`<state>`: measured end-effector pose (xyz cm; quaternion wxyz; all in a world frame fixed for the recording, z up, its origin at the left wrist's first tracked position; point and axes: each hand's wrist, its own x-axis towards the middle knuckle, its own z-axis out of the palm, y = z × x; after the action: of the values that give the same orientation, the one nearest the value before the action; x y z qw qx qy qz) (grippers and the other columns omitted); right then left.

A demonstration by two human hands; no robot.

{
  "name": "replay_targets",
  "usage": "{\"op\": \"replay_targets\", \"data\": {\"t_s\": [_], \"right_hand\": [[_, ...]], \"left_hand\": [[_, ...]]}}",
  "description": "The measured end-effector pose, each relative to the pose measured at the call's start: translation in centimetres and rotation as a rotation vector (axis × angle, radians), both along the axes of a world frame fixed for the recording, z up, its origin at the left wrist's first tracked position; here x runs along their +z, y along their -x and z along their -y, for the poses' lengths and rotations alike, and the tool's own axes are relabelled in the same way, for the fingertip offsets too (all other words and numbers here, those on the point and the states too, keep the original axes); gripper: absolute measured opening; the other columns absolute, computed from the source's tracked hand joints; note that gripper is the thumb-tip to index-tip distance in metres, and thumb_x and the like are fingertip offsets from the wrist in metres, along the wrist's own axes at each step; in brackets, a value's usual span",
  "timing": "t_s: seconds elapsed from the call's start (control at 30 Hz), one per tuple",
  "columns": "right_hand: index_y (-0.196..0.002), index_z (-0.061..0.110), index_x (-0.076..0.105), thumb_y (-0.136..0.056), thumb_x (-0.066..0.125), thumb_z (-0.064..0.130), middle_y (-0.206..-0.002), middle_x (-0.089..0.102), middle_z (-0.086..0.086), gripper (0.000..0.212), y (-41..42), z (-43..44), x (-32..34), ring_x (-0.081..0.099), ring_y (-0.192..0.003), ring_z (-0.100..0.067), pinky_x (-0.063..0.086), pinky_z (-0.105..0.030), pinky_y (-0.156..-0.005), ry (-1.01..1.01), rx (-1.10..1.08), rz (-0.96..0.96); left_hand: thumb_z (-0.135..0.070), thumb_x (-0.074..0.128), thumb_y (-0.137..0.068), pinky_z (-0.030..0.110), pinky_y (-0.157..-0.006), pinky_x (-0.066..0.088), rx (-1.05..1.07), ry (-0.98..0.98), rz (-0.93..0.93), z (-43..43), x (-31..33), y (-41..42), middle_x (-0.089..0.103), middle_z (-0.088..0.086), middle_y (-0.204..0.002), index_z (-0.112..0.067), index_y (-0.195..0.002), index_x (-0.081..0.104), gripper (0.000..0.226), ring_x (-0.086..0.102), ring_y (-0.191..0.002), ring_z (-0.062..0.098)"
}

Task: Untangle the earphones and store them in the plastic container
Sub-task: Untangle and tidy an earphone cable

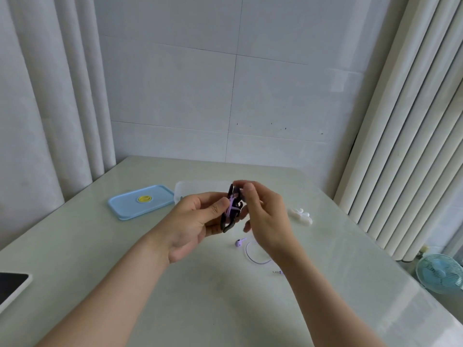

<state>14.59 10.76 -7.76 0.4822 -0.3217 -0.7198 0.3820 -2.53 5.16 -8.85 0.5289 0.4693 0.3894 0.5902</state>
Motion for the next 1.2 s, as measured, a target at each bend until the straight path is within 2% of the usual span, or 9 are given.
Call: {"op": "replay_targets", "data": {"t_s": [0.17,0.27,0.43,0.57,0.67,0.83,0.97,1.03,1.2], "right_hand": [[-0.137,0.032,0.059,-0.098,0.069,0.049,-0.113,0.068,0.021,0.044,0.9,1.2,-0.9,0.071,-0.097,-0.01,0.062,-0.04,-0.08,-0.12,0.022,0.165],[-0.128,0.03,0.065,-0.091,0.081,0.04,-0.111,0.075,0.013,0.042,1.2,1.2,-1.1,0.075,-0.096,-0.013,0.063,-0.044,-0.081,-0.074,0.061,0.146],[-0.12,0.025,0.069,-0.094,0.079,0.027,-0.103,0.078,0.007,0.028,2.5,0.0,-1.2,0.078,-0.09,-0.018,0.064,-0.049,-0.082,-0.015,0.003,0.072],[-0.112,0.027,0.071,-0.096,0.075,0.036,-0.09,0.079,0.014,0.019,4.3,-0.7,-0.5,0.075,-0.08,-0.008,0.062,-0.038,-0.079,-0.023,-0.075,0.134],[-0.105,0.026,0.073,-0.096,0.071,0.041,-0.083,0.077,0.014,0.018,6.2,-1.2,0.7,0.07,-0.078,-0.002,0.053,-0.023,-0.07,-0.074,-0.135,0.252],[-0.079,0.018,0.066,-0.095,0.065,0.041,-0.065,0.064,0.007,0.028,10.3,-3.4,1.4,0.058,-0.065,-0.017,0.046,-0.034,-0.066,-0.134,-0.16,0.404],[-0.125,0.011,0.052,-0.102,0.058,0.04,-0.105,0.071,-0.008,0.038,12.5,-4.5,1.3,0.061,-0.099,-0.029,0.047,-0.037,-0.075,-0.086,-0.148,0.533],[-0.122,0.012,0.045,-0.101,0.057,0.044,-0.107,0.069,-0.009,0.04,13.4,-5.0,0.9,0.061,-0.099,-0.031,0.054,-0.047,-0.085,-0.066,-0.137,0.605],[-0.101,0.016,0.068,-0.106,0.043,0.042,-0.104,0.069,-0.007,0.036,14.8,-5.0,0.1,0.055,-0.108,-0.036,0.04,-0.042,-0.086,-0.171,-0.235,0.858]], "left_hand": [[-0.022,0.064,-0.103,0.046,-0.103,0.056,0.109,-0.017,-0.017,-0.1,0.1,0.5,0.075,0.017,-0.124,-0.004,-0.125,0.074,0.03,0.071,-0.119,0.037],[-0.018,0.069,-0.099,0.041,-0.091,0.062,0.254,-0.02,-0.018,-0.1,0.2,0.7,0.08,0.015,-0.111,-0.005,-0.118,0.077,0.024,0.076,-0.108,0.034],[-0.019,0.069,-0.101,0.046,-0.092,0.063,0.369,-0.076,-0.097,-0.2,0.3,1.3,0.081,0.01,-0.103,-0.009,-0.105,0.082,0.017,0.078,-0.1,0.029],[-0.025,0.065,-0.104,0.04,-0.077,0.062,0.907,-0.272,-0.522,-1.0,-0.6,3.0,0.077,-0.009,-0.094,-0.022,-0.101,0.078,0.014,0.071,-0.084,0.006],[-0.007,0.058,-0.103,0.04,-0.079,0.056,1.165,-0.292,-0.665,-1.6,-2.1,4.9,0.068,-0.003,-0.106,-0.02,-0.11,0.071,0.02,0.065,-0.086,0.011],[-0.005,0.057,-0.104,0.03,-0.086,0.048,1.03,-0.147,-0.722,-2.3,-3.6,6.2,0.071,0.0,-0.115,-0.015,-0.121,0.073,0.025,0.066,-0.095,0.017],[-0.012,0.055,-0.107,0.024,-0.086,0.043,0.953,-0.063,-0.672,-2.4,-3.9,6.2,0.069,-0.008,-0.109,-0.015,-0.127,0.072,0.026,0.066,-0.101,0.017],[-0.013,0.054,-0.107,0.023,-0.088,0.042,0.943,-0.048,-0.638,-2.5,-3.9,6.3,0.069,-0.01,-0.116,-0.016,-0.129,0.07,0.026,0.064,-0.107,0.014],[-0.006,0.054,-0.106,0.013,-0.083,0.038,0.938,-0.058,-0.594,-2.5,-3.9,6.3,0.067,-0.012,-0.115,-0.015,-0.126,0.068,0.027,0.06,-0.103,0.008]]}}
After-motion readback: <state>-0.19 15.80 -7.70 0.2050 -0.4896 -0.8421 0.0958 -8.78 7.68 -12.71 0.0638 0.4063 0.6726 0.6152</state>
